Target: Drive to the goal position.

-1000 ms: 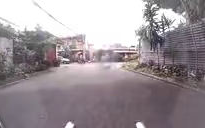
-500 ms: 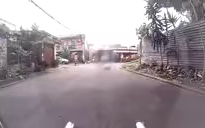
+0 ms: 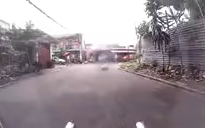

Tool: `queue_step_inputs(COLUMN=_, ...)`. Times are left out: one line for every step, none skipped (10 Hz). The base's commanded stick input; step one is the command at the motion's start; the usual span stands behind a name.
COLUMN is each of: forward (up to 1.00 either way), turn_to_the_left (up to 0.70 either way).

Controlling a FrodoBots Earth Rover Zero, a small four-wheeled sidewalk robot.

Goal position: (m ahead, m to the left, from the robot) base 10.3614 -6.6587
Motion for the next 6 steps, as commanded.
queue_step_inputs(forward=0.70, turn_to_the_left=-0.14)
queue_step_inputs(forward=0.70, turn_to_the_left=-0.14)
queue_step_inputs(forward=0.70, turn_to_the_left=-0.14)
queue_step_inputs(forward=0.70, turn_to_the_left=-0.14)
queue_step_inputs(forward=0.70, turn_to_the_left=-0.14)
queue_step_inputs(forward=0.70, turn_to_the_left=-0.14)
